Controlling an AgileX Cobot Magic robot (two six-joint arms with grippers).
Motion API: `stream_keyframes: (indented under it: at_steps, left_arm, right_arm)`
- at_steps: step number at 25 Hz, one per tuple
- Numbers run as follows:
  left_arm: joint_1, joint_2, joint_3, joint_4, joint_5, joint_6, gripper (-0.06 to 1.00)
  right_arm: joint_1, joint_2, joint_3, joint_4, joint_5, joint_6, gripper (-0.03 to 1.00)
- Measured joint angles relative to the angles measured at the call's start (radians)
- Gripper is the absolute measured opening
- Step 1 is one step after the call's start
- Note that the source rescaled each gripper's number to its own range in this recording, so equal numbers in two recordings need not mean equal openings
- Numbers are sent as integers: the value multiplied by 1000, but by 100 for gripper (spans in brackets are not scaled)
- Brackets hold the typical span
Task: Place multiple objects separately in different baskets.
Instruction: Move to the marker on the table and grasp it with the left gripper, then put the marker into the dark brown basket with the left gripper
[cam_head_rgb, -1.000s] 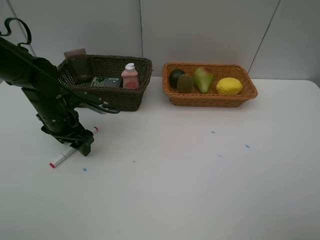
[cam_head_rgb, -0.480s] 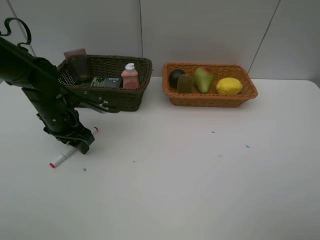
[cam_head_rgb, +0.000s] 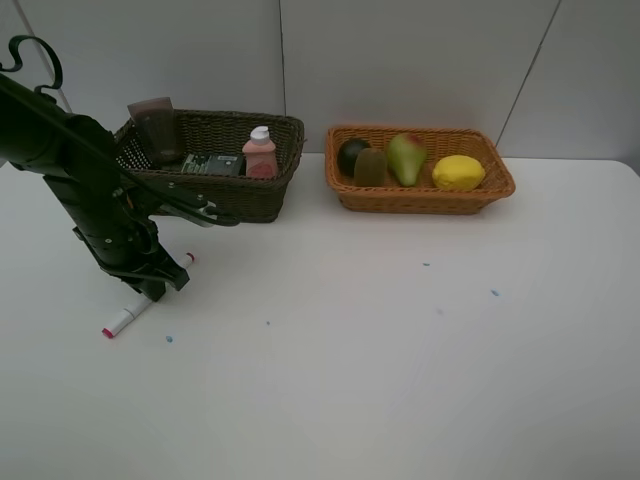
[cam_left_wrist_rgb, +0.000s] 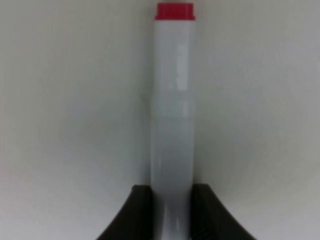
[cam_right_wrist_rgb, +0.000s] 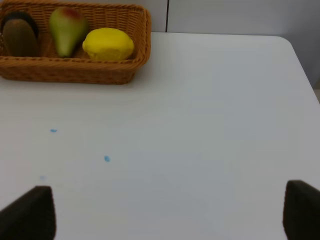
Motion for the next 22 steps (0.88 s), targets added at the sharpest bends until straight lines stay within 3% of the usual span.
stream_keyframes:
  at_steps: [11, 22]
  left_arm:
    - [0, -20, 0, -1, 36, 0, 11]
    - [0, -290, -36, -3, 168, -20, 11]
  right_arm:
    - [0, 0, 0, 0, 0, 0, 99]
    - [0, 0, 0, 0, 0, 0, 99]
